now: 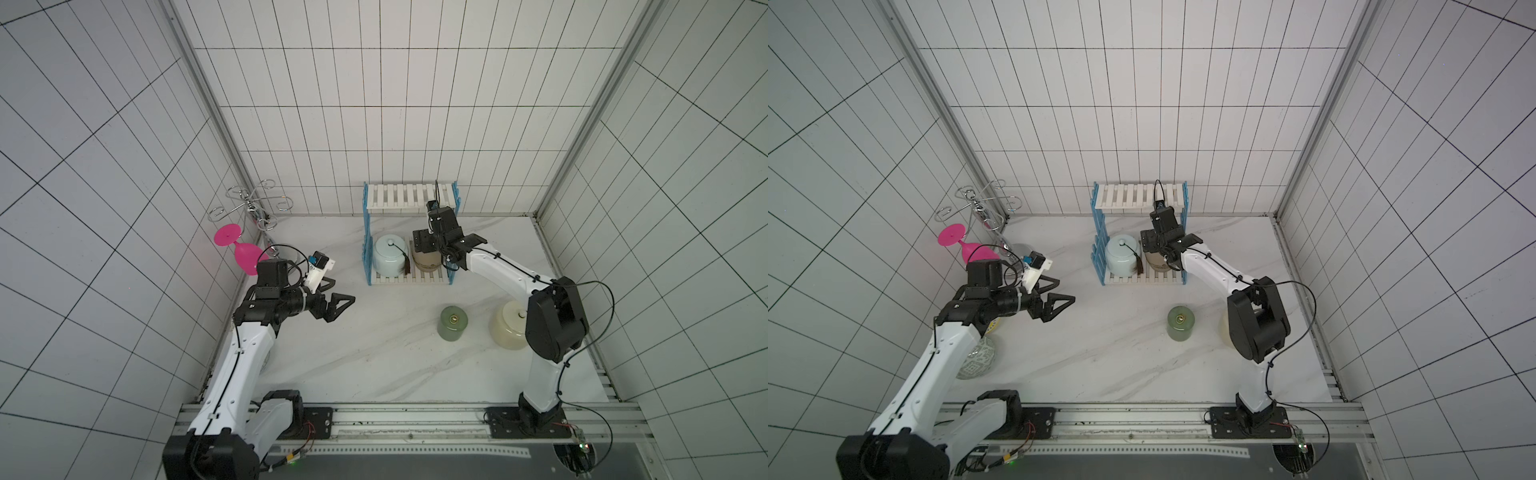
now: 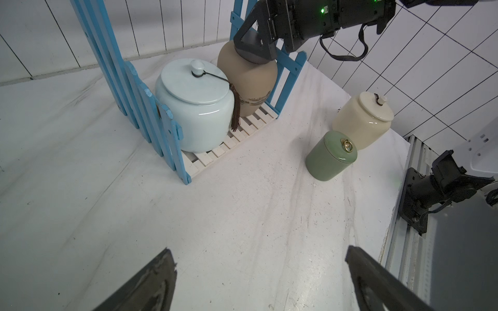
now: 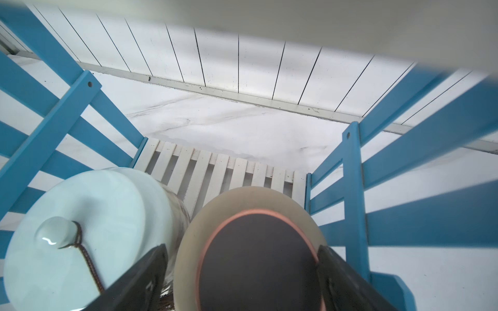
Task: Remove the tea canisters from the shelf
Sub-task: Pick up the tea canister from the shelf.
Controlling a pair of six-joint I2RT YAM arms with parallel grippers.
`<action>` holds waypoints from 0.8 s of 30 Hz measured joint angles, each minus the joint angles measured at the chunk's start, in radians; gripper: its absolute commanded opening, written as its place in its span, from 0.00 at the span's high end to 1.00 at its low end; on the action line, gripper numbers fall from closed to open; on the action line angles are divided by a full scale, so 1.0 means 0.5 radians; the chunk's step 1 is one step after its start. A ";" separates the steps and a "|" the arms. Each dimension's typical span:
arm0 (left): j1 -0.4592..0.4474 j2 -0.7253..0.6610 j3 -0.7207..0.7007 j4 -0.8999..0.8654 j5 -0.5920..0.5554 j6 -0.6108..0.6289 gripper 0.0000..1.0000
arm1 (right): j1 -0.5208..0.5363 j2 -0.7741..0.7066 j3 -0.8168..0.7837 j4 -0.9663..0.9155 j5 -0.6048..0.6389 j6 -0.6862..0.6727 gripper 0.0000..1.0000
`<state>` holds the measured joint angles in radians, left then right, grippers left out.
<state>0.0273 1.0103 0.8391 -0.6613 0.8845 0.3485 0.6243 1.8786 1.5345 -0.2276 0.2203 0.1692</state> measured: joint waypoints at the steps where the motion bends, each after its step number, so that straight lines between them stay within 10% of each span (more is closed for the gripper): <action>1: 0.000 0.001 0.000 0.001 0.001 0.000 0.01 | 0.000 -0.002 -0.008 -0.004 0.010 0.001 0.10; 24: 0.000 0.000 -0.008 0.015 0.000 0.000 0.01 | -0.001 -0.013 -0.097 -0.018 0.050 0.082 0.19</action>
<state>0.0273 1.0103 0.8352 -0.6537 0.8845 0.3485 0.6239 1.8721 1.4860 -0.2363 0.2451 0.2104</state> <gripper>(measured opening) 0.992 0.834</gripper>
